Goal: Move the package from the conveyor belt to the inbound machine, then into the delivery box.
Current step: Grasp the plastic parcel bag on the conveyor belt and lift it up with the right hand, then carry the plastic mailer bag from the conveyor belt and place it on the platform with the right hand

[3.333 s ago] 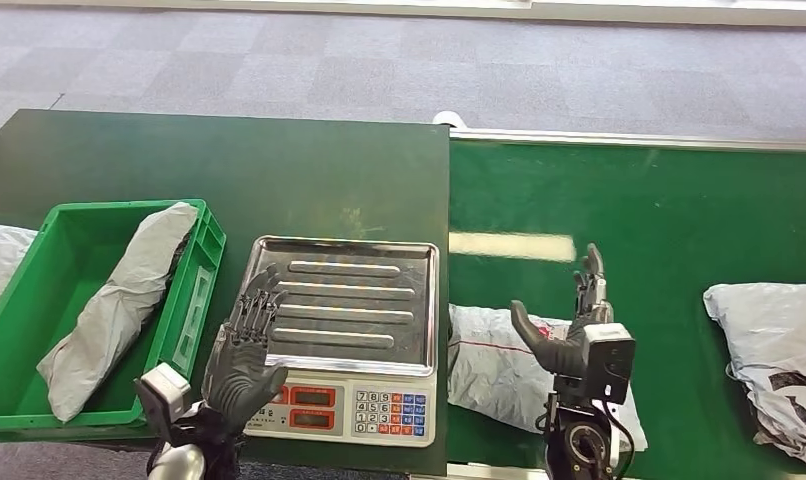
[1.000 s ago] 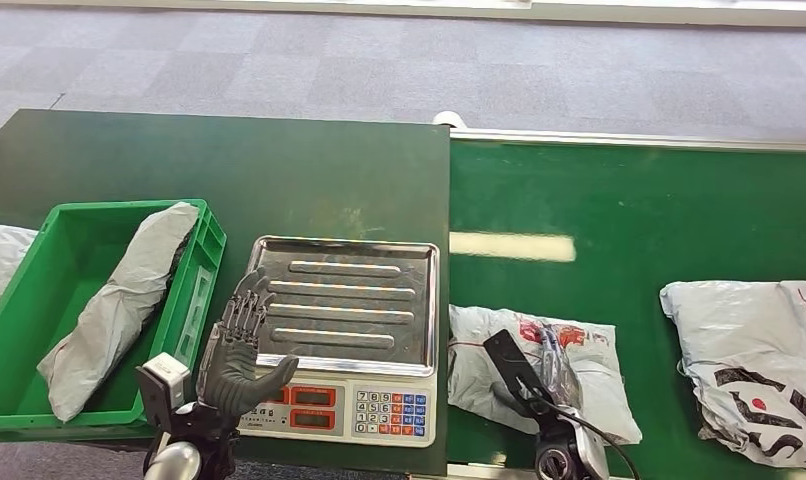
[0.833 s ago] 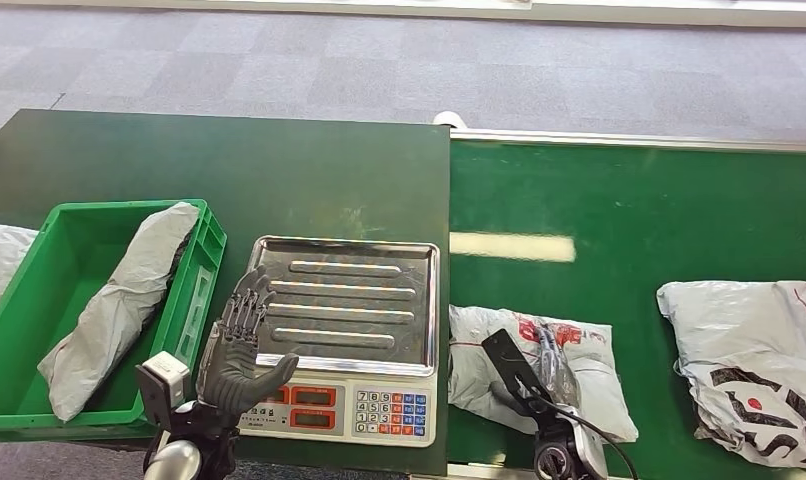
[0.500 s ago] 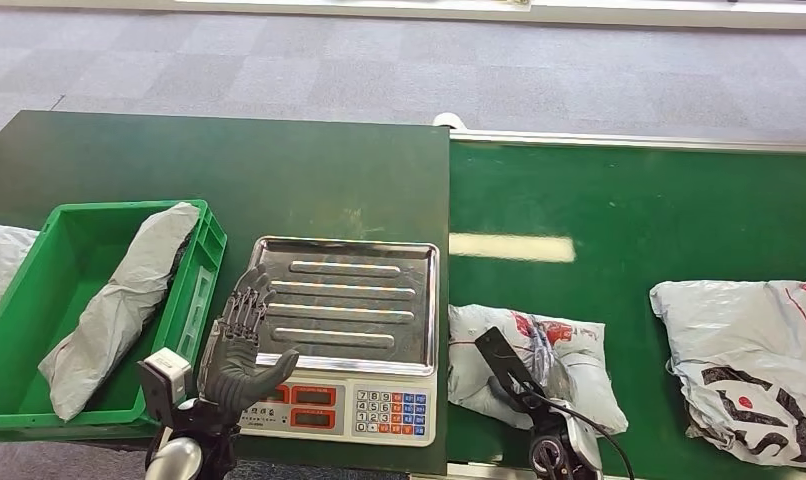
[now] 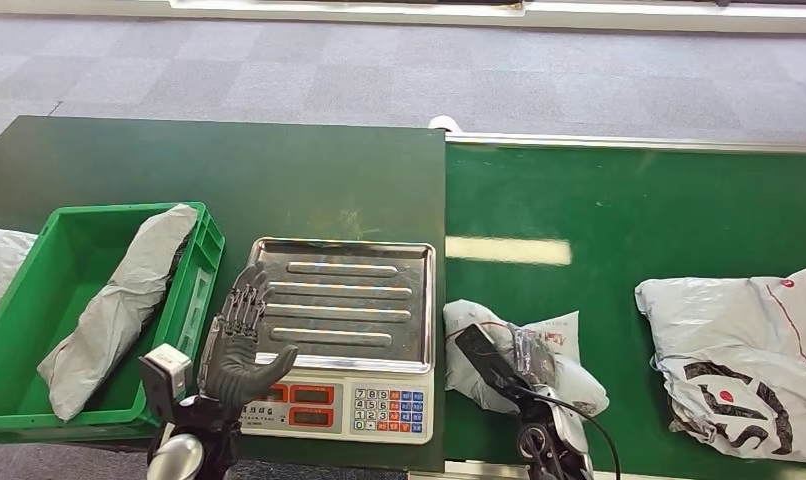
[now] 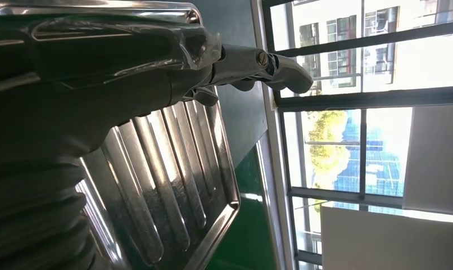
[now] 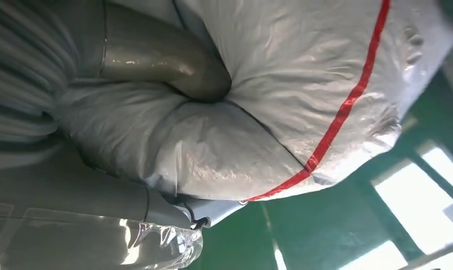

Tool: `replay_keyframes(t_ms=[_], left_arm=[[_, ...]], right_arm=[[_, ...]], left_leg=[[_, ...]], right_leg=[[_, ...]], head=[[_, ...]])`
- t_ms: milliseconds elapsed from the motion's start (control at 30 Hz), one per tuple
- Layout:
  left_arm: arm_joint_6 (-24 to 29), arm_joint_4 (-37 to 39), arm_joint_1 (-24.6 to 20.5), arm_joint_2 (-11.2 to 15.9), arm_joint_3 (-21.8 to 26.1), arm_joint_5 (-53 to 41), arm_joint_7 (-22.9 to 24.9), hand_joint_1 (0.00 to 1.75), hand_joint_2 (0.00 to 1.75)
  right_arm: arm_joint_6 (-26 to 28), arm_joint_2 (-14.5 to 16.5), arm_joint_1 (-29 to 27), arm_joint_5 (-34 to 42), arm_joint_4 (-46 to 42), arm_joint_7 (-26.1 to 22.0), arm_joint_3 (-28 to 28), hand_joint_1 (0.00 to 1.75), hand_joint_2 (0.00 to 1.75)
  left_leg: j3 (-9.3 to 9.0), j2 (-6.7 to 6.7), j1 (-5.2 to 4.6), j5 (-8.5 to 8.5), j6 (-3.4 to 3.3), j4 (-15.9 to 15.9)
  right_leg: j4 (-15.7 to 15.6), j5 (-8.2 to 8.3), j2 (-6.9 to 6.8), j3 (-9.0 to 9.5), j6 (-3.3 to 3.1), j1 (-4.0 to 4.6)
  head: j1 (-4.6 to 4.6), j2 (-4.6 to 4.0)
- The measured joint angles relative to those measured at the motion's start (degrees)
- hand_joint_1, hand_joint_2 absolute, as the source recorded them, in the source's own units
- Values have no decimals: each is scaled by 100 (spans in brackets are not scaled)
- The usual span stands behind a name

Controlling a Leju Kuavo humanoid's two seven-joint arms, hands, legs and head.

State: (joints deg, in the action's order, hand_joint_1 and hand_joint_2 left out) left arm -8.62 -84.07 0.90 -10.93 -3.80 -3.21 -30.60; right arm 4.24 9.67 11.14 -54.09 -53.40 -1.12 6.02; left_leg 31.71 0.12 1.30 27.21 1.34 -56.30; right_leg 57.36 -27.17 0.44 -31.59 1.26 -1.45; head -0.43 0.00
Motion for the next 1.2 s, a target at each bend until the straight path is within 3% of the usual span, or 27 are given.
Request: replay_keyframes(t_ms=[333,500,767,967,1200], left_arm=[[-40,-45,16,1,33,-2,-41,0,175],[3,-45,57,4,77,0,-156,0,175],[5,-45,85,3,128,4,-302,0,175],[9,-45,83,-2,160,14,-335,0,175],[126,-55,83,-42,182,141,-474,0,175]], right_arm=[[-440,31,-176,1759,-347,-610,-158,175,175],[-553,31,-547,2740,-1045,-1217,-336,175,175],[-530,61,-858,4063,-2427,-2433,-566,175,175],[-432,134,-1029,4677,-3098,-2910,-663,175,175],[47,325,-1165,5286,-3867,-3646,-823,175,175]], left_leg=[[11,12,0,1,1,0],[54,-10,0,-3,0,0],[77,-9,-1,0,0,-1],[79,-8,-1,0,0,-1],[79,-7,-1,0,0,-1]], right_leg=[[0,2,14,-15,1,0],[2,5,2,-47,5,-1],[2,1,0,-72,8,-2],[2,1,0,-74,8,-1],[2,1,1,-73,8,-2]], head=[[1,0],[0,0],[0,0],[1,0],[0,0]])
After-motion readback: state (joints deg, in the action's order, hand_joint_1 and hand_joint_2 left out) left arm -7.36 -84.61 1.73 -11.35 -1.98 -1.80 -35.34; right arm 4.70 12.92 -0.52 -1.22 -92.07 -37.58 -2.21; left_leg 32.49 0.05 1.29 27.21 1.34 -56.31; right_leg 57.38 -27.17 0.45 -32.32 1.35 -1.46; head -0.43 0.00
